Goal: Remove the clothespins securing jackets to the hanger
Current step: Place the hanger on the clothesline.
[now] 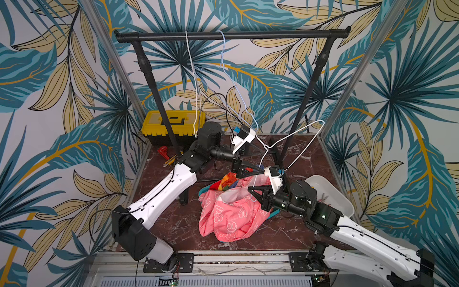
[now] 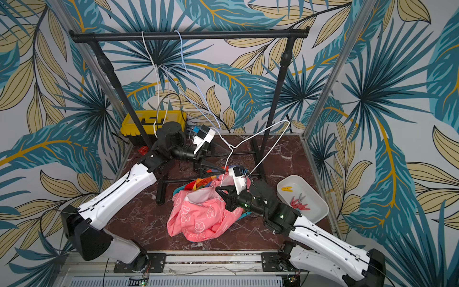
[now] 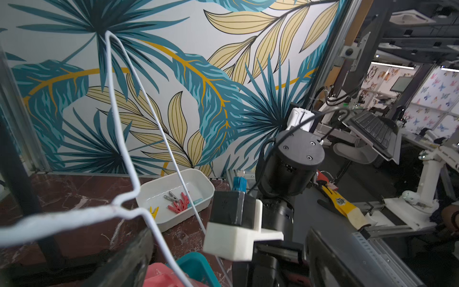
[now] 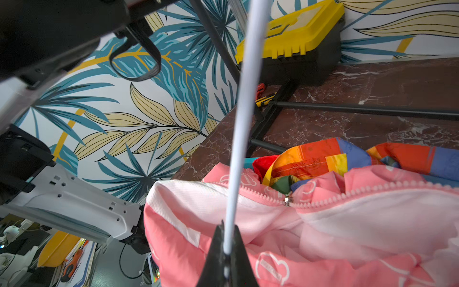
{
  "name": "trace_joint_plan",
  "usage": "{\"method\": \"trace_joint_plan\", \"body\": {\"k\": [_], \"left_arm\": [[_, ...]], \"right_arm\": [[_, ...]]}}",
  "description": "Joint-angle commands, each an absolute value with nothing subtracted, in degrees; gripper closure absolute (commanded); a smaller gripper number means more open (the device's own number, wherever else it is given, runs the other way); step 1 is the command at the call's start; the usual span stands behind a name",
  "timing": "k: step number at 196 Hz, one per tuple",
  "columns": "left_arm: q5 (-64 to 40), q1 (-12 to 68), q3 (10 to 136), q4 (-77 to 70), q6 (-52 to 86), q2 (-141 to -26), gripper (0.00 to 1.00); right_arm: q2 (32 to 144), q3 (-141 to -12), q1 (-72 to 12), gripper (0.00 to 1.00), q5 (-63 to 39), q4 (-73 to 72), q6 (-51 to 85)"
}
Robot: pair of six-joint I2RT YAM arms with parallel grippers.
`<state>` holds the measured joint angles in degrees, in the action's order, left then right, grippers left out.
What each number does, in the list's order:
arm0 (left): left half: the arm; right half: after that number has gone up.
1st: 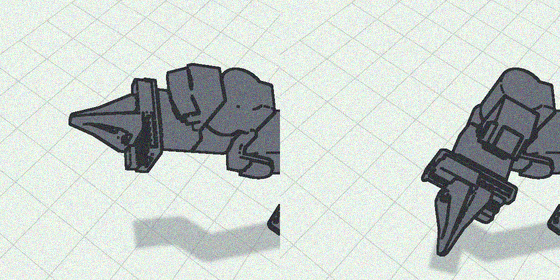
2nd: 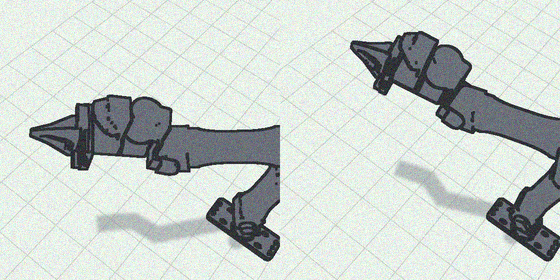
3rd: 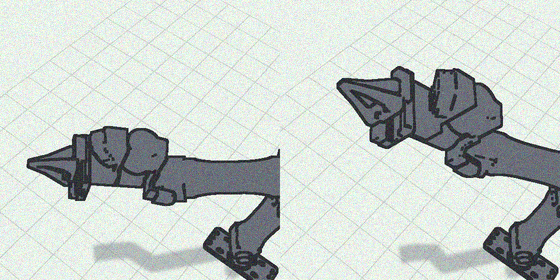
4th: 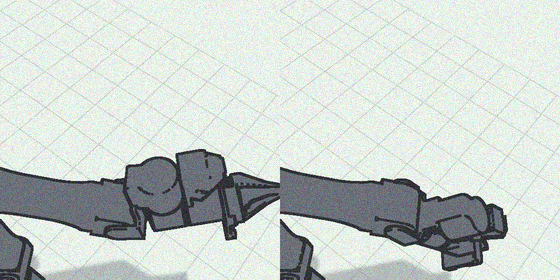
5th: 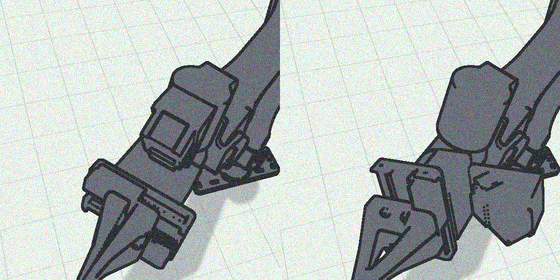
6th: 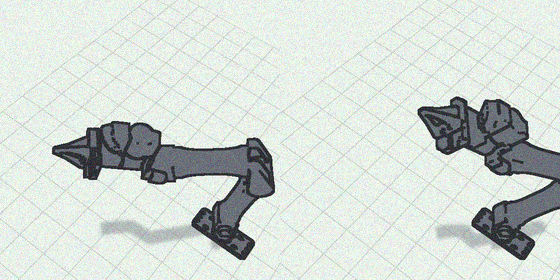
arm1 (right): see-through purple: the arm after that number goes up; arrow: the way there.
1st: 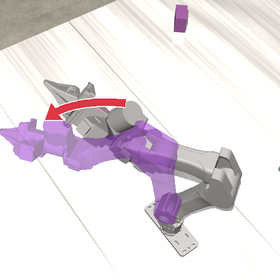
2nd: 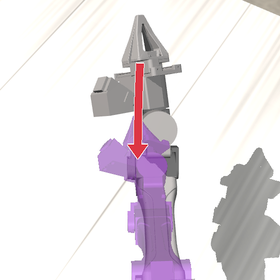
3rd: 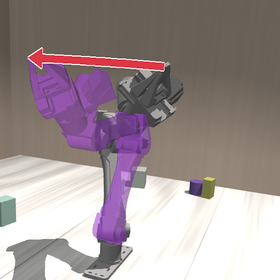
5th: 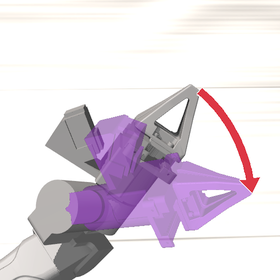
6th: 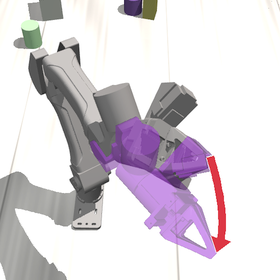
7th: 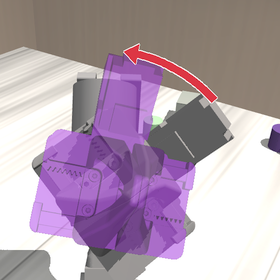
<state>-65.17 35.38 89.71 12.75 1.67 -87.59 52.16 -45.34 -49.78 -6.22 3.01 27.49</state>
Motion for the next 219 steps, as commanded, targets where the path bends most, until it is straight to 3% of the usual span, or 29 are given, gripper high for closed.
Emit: {"method": "trace_joint_plan", "body": {"k": [1,47,111,171,219], "left_arm": [[-56.51,39.02,97.0,38.64,-17.07,-89.87,0.01],[-42.51,39.81,94.83,46.23,-21.9,-86.72,0.01],[-27.7,42.52,91.26,53.95,-26.36,-82.94,0.01],[-24.42,46.41,92.01,54.84,-29.64,-84.0,0.01],[-25.53,47.96,88.6,54.92,-28.38,-80.73,0.0]], "right_arm": [[54.66,-49.54,-50.1,1.0,-7.33,8.35,23.81],[56.51,-56.69,-50.1,1.0,-1.26,22.66,21.94],[51.63,-56.84,-50.1,1.0,0.08,28.75,20.04],[56.61,-60.15,-50.1,1.0,-9.59,27.26,15.99],[55.83,-58.81,-49.73,1.0,0.93,24.09,19.04]]}}
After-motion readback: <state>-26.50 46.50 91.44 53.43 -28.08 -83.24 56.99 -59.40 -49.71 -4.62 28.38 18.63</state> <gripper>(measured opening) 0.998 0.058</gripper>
